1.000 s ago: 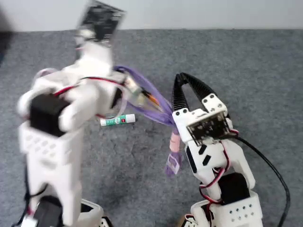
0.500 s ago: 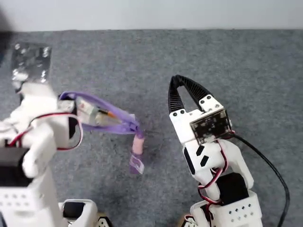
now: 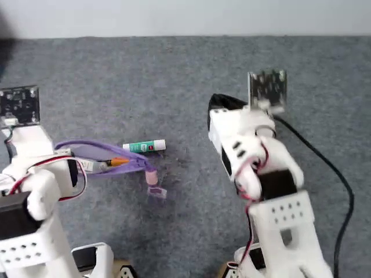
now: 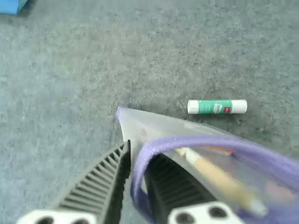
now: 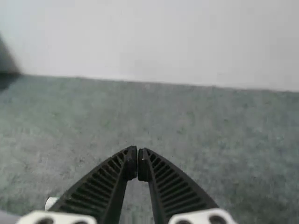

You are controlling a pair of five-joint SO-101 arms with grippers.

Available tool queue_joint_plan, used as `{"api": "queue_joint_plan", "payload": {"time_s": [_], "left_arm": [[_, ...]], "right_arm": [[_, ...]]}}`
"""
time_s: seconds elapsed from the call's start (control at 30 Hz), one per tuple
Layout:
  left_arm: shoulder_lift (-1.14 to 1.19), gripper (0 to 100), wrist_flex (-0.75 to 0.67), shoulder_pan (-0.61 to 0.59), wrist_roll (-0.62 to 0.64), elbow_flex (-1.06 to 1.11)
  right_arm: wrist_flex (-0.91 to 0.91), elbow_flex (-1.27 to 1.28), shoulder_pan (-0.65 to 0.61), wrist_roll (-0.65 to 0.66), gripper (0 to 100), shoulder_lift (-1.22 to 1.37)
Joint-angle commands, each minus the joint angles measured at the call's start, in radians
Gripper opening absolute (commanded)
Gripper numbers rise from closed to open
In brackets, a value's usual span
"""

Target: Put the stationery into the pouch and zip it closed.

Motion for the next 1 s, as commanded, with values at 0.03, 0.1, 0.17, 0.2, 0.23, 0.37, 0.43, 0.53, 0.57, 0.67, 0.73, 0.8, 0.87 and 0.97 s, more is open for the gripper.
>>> {"api": "queue_joint_plan", "payload": {"time_s": [0.03,0.1,0.17,0.2,0.23,0.37,0.43,0.53,0.57,0.67,0.73,0.8,0.87,0.97], "left_arm": [[-0.009,1,0.018,-0.009,0.044,0.050],[-0.005,1,0.018,-0.031,0.044,0.058],[-0.003,1,0.017,-0.058,0.041,0.067],[-0.003,1,0.017,-0.072,0.040,0.076],[-0.003,1,0.017,-0.089,0.038,0.088],[-0.003,1,0.017,-0.169,-0.006,0.131],[-0.003,1,0.017,-0.199,-0.017,0.153],[-0.005,1,0.017,-0.213,-0.018,0.171],[-0.005,1,0.017,-0.213,-0.018,0.174],[-0.005,1,0.017,-0.212,-0.015,0.174],[-0.005,1,0.017,-0.212,-0.015,0.174],[-0.005,1,0.017,-0.212,-0.015,0.174],[-0.008,1,0.017,-0.212,-0.015,0.176],[-0.009,1,0.017,-0.212,-0.015,0.176]], "right_arm": [[0.087,-0.204,-0.094,-0.015,1.3,0.157],[0.111,-0.256,-0.142,-0.011,1.9,0.226],[0.142,-0.301,-0.180,-0.009,5.8,0.303],[0.163,-0.325,-0.197,-0.009,9.1,0.343],[0.188,-0.350,-0.211,-0.008,12.5,0.384],[0.289,-0.477,-0.269,0.035,18.4,0.552],[0.318,-0.546,-0.294,0.044,16.9,0.631],[0.363,-0.632,-0.323,0.110,16.1,0.756],[0.375,-0.655,-0.332,0.130,16.2,0.794],[0.409,-0.721,-0.360,0.206,16.2,0.905],[0.415,-0.760,-0.377,0.259,16.2,0.975],[0.415,-0.790,-0.389,0.310,16.2,1.036],[0.415,-0.816,-0.398,0.356,16.2,1.093],[0.407,-0.861,-0.404,0.414,16.2,1.178]]}}
